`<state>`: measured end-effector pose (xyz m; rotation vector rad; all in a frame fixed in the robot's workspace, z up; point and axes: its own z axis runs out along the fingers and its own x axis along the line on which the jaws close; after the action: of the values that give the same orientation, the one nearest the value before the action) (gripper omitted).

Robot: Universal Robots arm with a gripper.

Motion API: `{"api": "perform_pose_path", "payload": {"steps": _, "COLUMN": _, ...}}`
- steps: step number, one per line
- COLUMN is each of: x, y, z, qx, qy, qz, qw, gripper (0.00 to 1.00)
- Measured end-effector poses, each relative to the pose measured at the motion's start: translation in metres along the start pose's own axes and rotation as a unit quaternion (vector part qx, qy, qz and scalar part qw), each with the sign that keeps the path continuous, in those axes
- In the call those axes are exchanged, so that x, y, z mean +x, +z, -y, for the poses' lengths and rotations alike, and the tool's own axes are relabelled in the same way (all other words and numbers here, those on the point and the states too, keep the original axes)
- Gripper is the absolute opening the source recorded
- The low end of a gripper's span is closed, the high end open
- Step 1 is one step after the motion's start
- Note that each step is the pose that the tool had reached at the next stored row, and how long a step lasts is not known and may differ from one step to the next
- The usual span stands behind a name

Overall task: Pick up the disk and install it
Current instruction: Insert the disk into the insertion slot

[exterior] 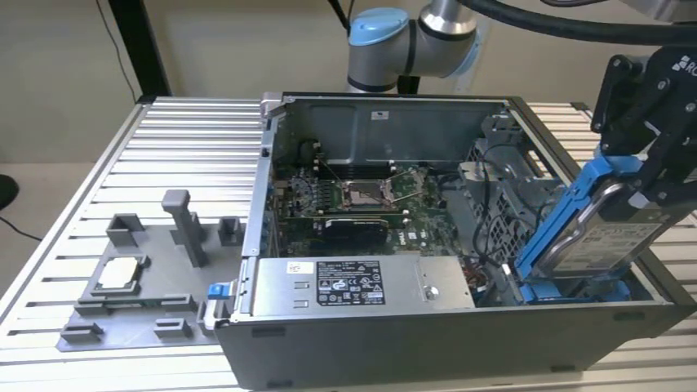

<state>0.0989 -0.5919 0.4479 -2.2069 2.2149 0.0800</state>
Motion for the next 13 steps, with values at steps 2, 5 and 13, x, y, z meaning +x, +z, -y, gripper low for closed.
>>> {"api": "perform_pose_path", "payload": {"steps": 2, "x": 0.0001, "y": 0.0019, "z": 0.0003, "qx": 0.0015, "qy": 0.0, "qz": 0.0007, "qw": 1.0, "gripper": 0.0}}
{"api": "perform_pose_path", "payload": {"steps": 5, "x": 0.0001, "y": 0.0029, "z": 0.0004, "qx": 0.0032, "qy": 0.0, "qz": 0.0078, "qw": 0.99996, "gripper": 0.0}}
{"api": "perform_pose_path", "payload": {"steps": 13, "x": 0.0013, "y": 0.0068, "z": 0.0004, "qx": 0.0039, "qy": 0.0, "qz": 0.0116, "qw": 0.99993, "gripper": 0.0}}
